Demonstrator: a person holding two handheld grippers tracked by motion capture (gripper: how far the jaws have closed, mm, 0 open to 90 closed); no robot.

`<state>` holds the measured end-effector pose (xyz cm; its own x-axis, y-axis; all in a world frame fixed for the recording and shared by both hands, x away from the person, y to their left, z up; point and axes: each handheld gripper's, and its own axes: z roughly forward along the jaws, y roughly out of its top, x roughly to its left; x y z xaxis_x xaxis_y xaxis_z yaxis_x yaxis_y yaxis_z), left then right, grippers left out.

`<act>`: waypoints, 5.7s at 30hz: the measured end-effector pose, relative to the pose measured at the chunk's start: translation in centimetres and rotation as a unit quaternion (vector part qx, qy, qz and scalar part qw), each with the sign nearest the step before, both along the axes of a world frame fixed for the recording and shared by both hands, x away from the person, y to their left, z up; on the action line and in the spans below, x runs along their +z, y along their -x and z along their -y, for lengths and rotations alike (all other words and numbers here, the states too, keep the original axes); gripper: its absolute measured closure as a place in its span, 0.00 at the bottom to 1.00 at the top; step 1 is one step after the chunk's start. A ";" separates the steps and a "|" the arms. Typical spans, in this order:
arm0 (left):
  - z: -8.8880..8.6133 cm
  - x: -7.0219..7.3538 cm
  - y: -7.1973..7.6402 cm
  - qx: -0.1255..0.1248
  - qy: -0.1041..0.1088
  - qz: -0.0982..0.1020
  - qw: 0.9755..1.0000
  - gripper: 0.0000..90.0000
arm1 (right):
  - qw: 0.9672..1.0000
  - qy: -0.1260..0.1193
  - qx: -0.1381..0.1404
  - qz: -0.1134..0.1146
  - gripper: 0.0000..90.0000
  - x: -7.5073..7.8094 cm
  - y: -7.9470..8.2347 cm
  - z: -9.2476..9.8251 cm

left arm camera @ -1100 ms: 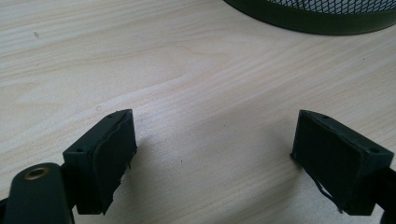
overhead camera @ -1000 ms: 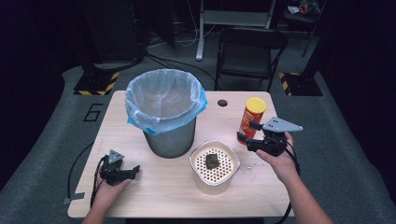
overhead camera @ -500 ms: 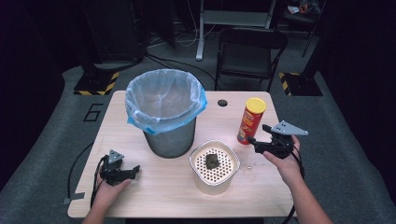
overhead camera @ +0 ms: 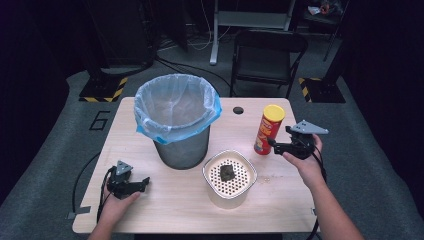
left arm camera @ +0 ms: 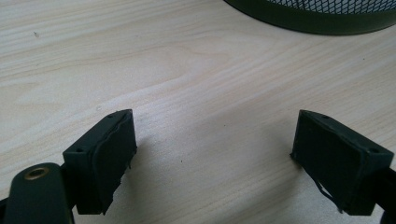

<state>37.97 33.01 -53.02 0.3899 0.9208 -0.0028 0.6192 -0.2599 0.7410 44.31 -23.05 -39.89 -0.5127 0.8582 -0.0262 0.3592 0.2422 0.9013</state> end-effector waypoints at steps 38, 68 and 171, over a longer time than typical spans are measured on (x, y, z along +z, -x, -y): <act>0.0 0.0 0.0 0.002 0.002 0.003 1.000 0.15 | 0.999 0.017 -0.028 -0.018 0.16 -1.2 -5.0 -0.9; 0.0 -0.1 0.0 0.002 0.002 0.003 1.000 0.15 | 0.998 0.024 -0.050 -0.016 0.20 -4.9 -5.6 -2.1; 0.1 -0.1 0.1 -0.002 0.006 -0.001 1.000 0.15 | 0.989 0.014 0.144 0.011 0.26 19.1 -2.6 -12.0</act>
